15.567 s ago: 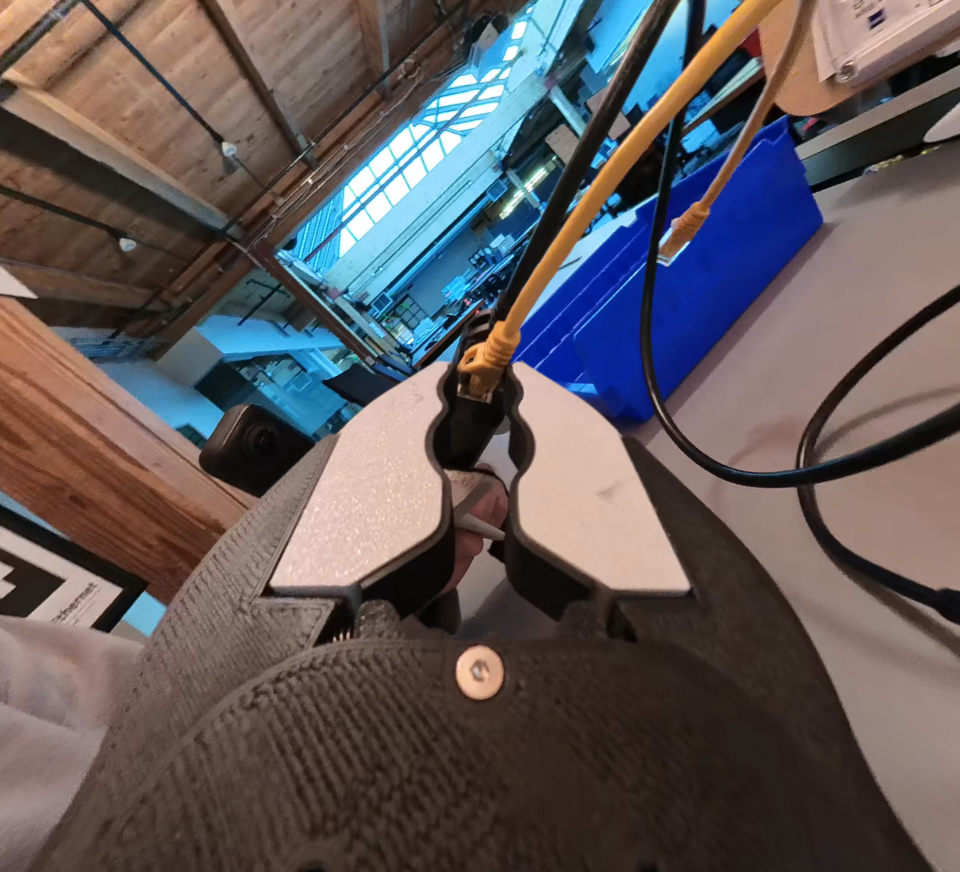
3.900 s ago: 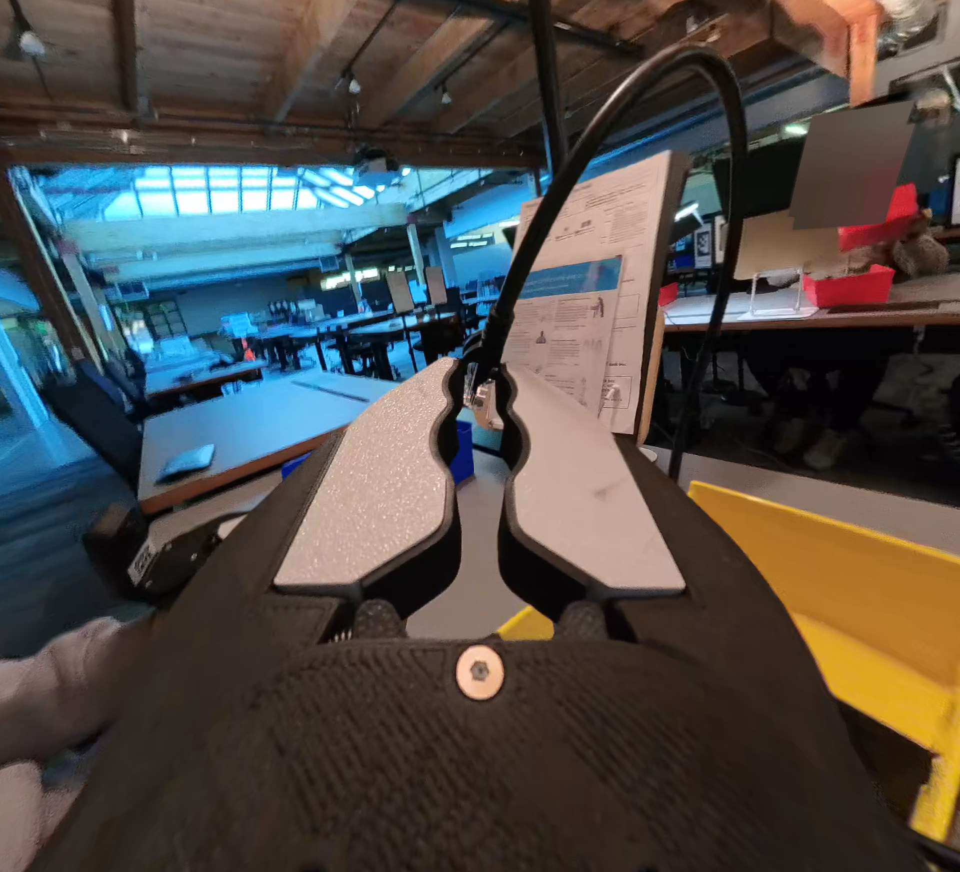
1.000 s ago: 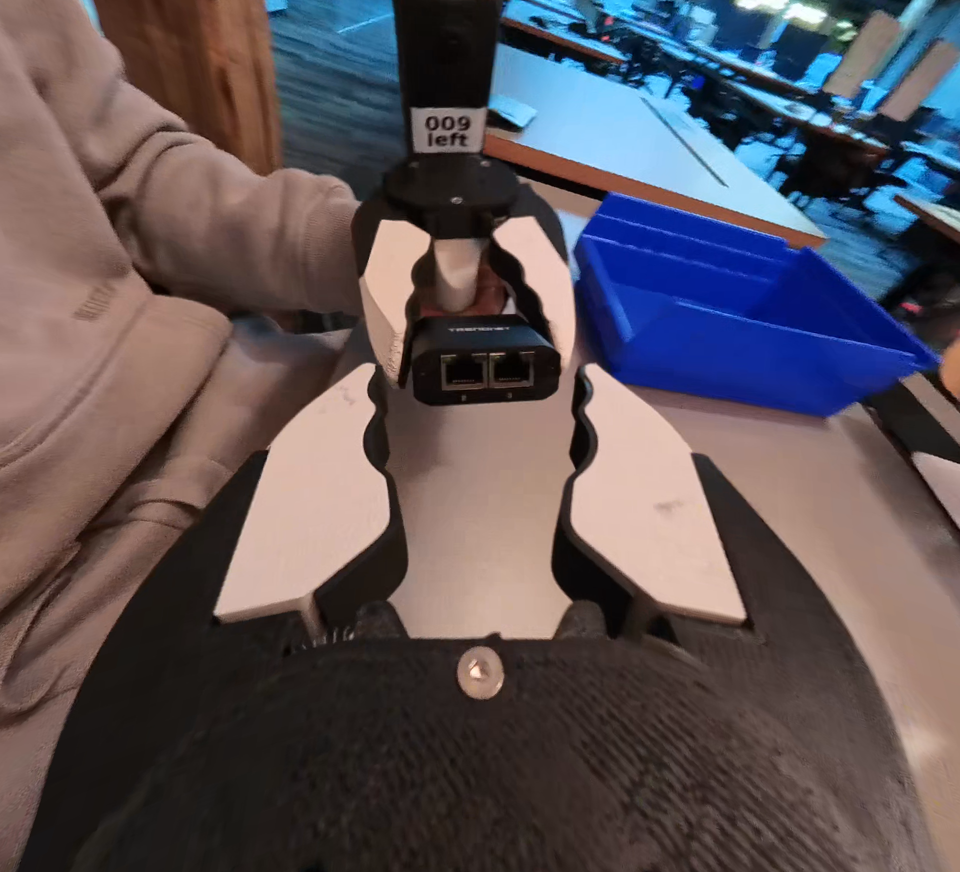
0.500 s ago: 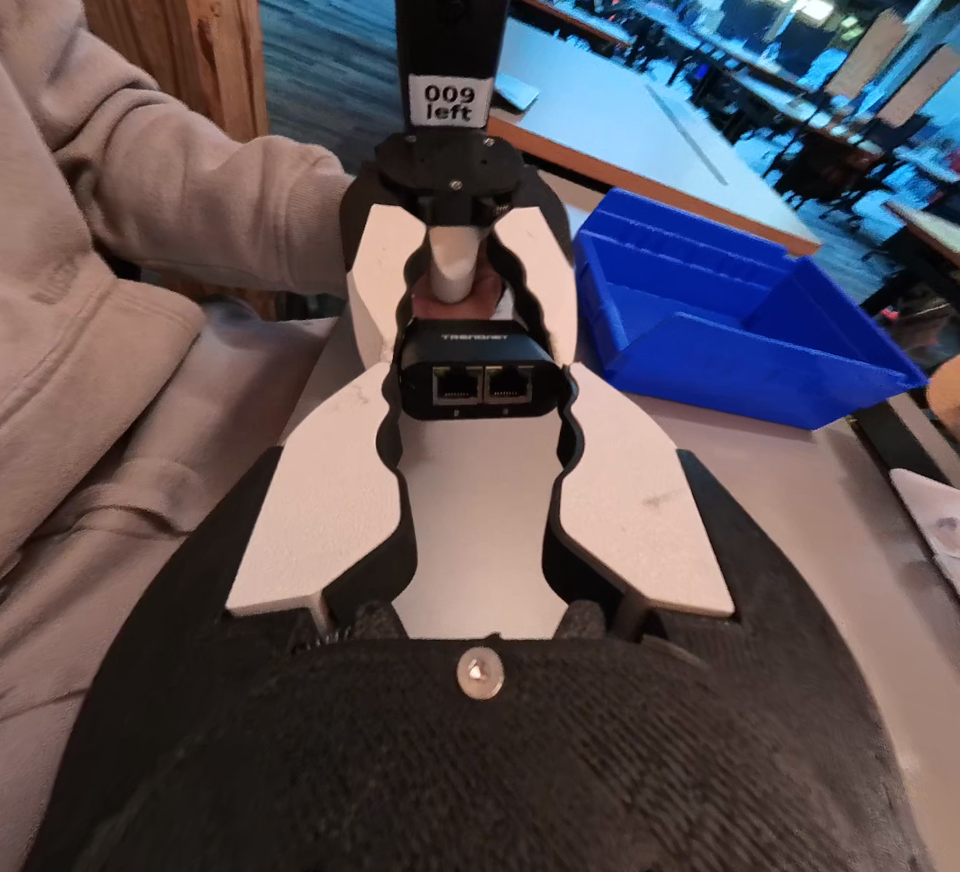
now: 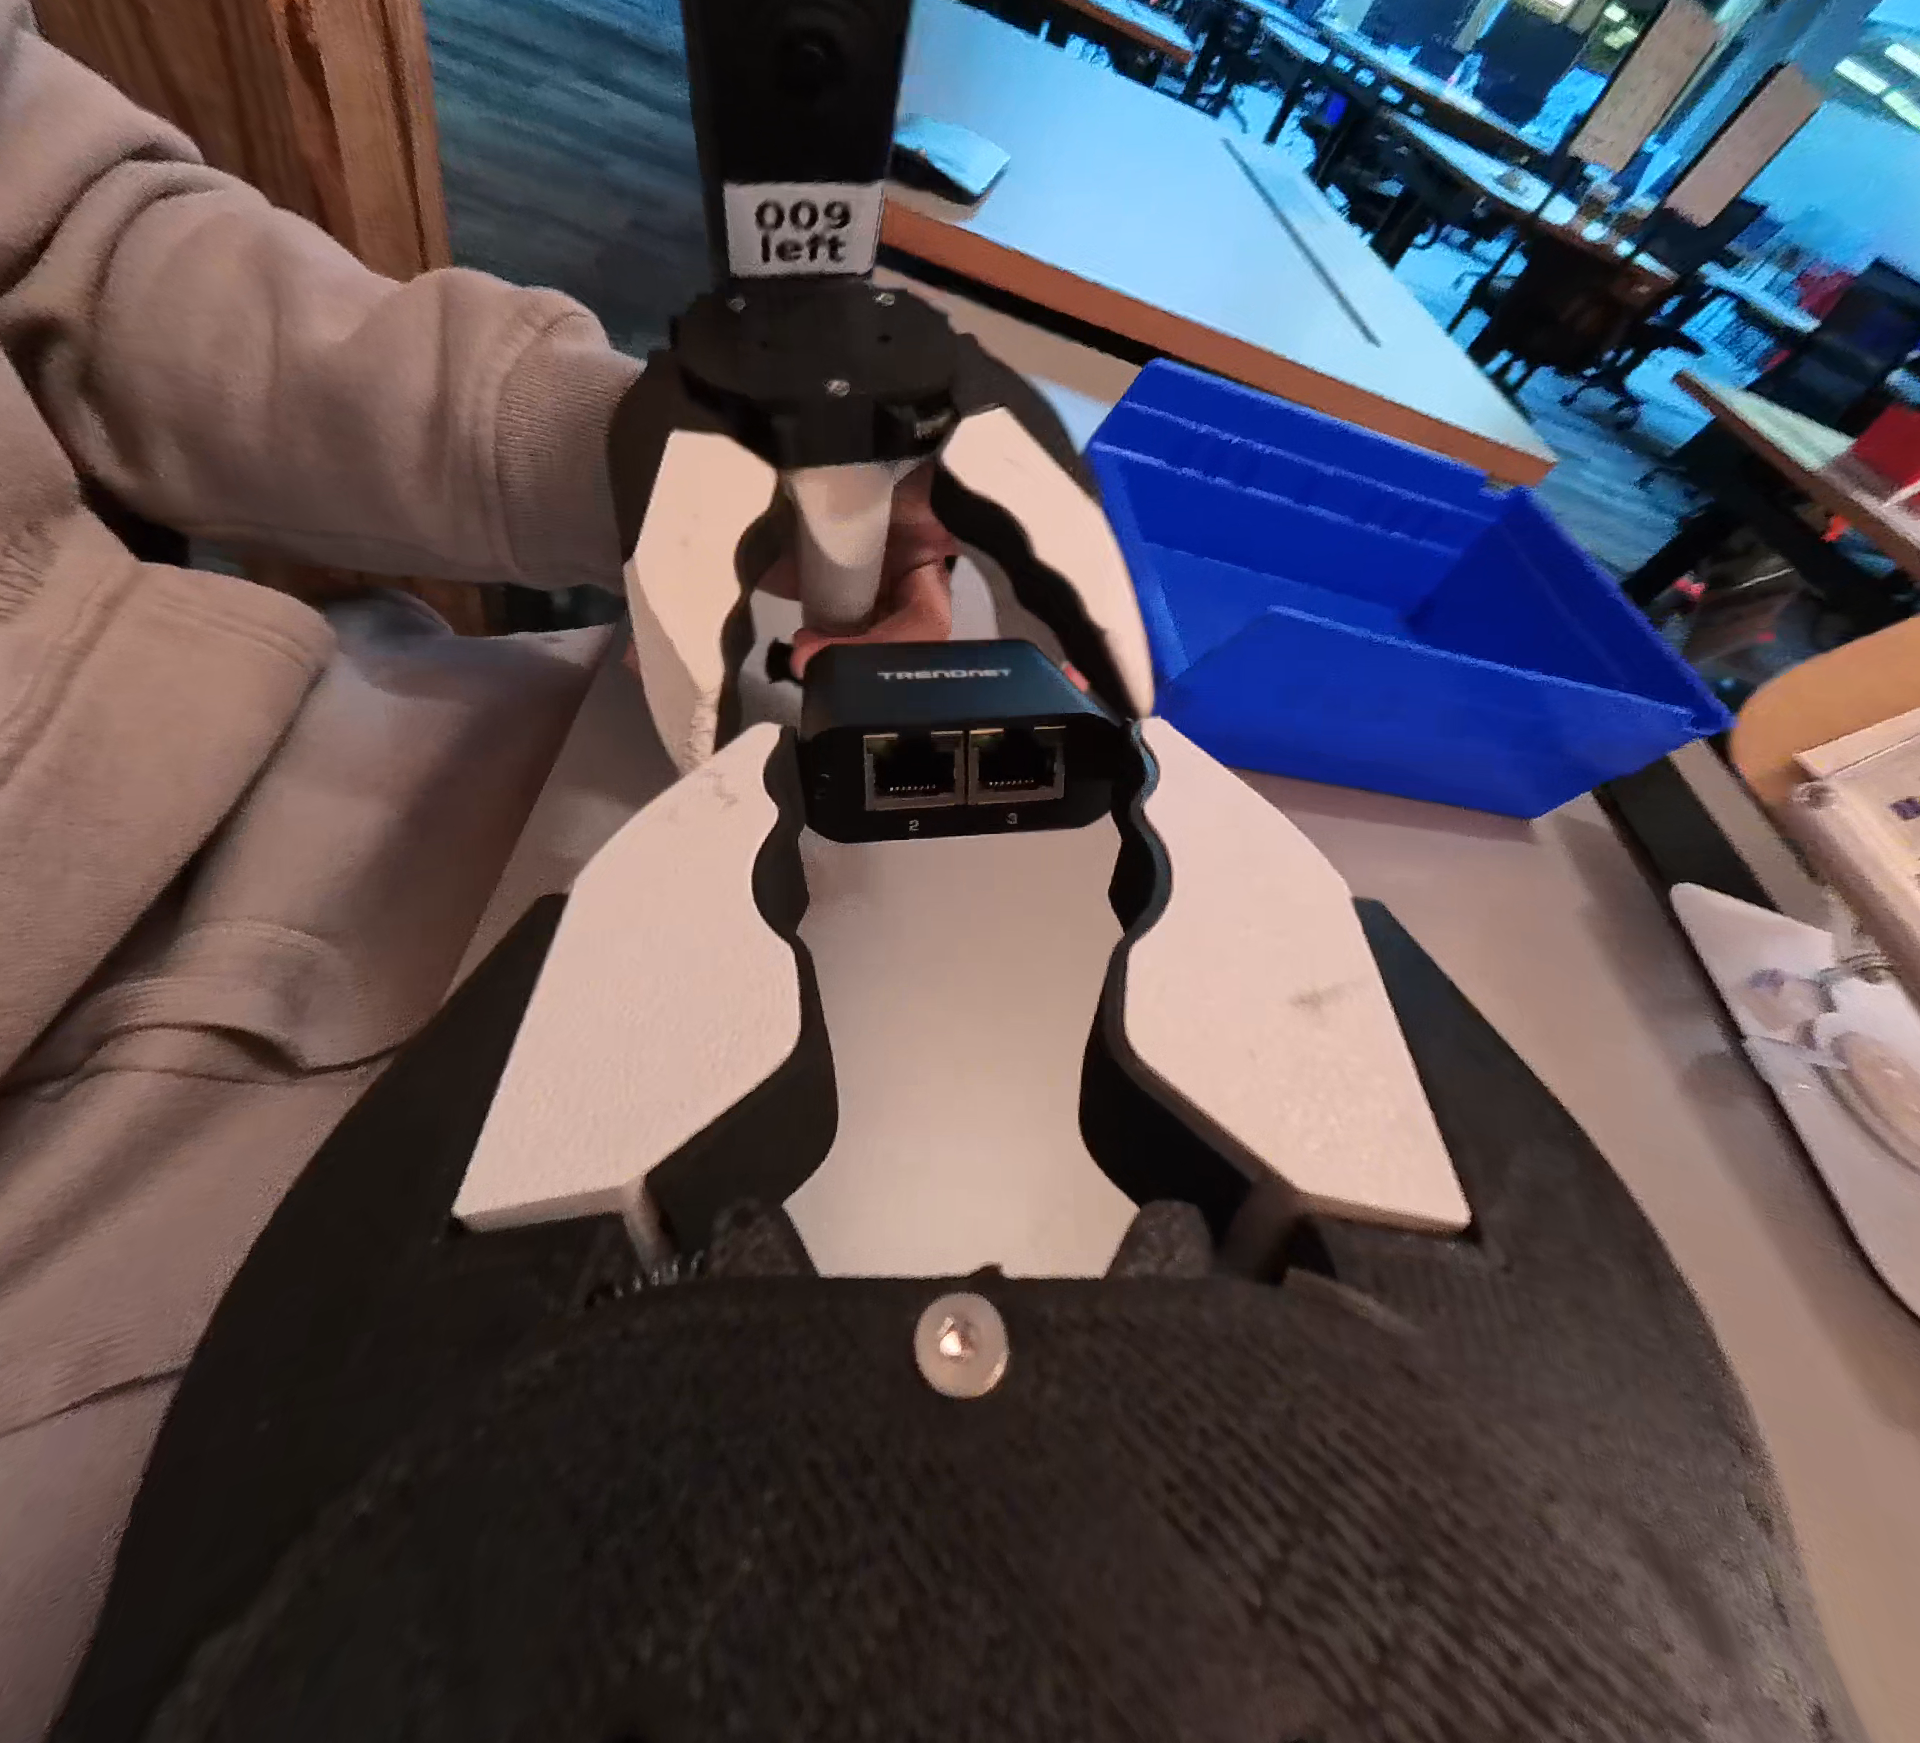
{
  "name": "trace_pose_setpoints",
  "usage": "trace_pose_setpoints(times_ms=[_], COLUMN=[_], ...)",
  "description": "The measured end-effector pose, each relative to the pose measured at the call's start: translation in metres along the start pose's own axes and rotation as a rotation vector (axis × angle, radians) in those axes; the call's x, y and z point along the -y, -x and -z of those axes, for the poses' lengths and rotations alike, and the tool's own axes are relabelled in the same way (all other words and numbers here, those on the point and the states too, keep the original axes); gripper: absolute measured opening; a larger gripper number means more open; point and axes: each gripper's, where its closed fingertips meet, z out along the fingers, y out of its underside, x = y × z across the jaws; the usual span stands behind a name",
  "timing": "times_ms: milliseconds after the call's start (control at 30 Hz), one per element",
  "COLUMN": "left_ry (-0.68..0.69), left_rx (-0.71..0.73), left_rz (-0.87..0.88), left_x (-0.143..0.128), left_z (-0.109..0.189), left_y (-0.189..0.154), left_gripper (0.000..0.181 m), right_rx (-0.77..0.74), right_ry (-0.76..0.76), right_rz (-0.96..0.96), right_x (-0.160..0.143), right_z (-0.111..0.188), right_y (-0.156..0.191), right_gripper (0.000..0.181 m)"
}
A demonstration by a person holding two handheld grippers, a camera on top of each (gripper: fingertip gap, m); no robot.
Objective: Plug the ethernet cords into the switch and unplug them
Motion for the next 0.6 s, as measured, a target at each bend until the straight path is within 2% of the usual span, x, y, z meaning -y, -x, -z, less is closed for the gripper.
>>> trace_pose_setpoints(times_ms=[133, 200, 233, 300, 367, 433, 500, 600], left_ry=[-0.015, -0.011, -0.007, -0.007, -0.007, -0.002, 0.007, 0.041], left_rx=[0.063, 0.086, 0.094, 0.113, 0.112, 0.115, 0.107, 0.106], left_rz=[0.035, 0.058, 0.059, 0.062, 0.074, 0.088, 0.096, 0.094], left_x=[-0.002, -0.006, -0.008, -0.011, -0.014, -0.019, -0.023, -0.032], left_z=[0.005, 0.007, 0.008, 0.009, 0.009, 0.007, 0.005, 0.003], left_y=[0.014, 0.019, 0.021, 0.025, 0.026, 0.028, 0.027, 0.026], left_gripper=[0.09, 0.087, 0.087, 0.083, 0.081, 0.078, 0.076, 0.076], right_rx=[-0.114, -0.215, -0.314, -0.506, -0.77, -0.885, -0.972, -1.001], right_ry=[0.059, 0.157, 0.223, 0.404, 0.549, 0.667, 0.726, 0.848], right_rz=[0.044, 0.058, 0.065, 0.042, 0.014, -0.092, -0.193, -0.283], right_x=[-0.002, -0.009, -0.016, -0.038, -0.061, -0.092, -0.125, -0.173], right_z=[0.024, 0.051, 0.07, 0.119, 0.177, 0.22, 0.247, 0.264], right_y=[-0.036, -0.074, -0.102, -0.16, -0.22, -0.259, -0.286, -0.299], right_gripper=[0.058, 0.058, 0.058, 0.058, 0.058, 0.058, 0.058, 0.058])
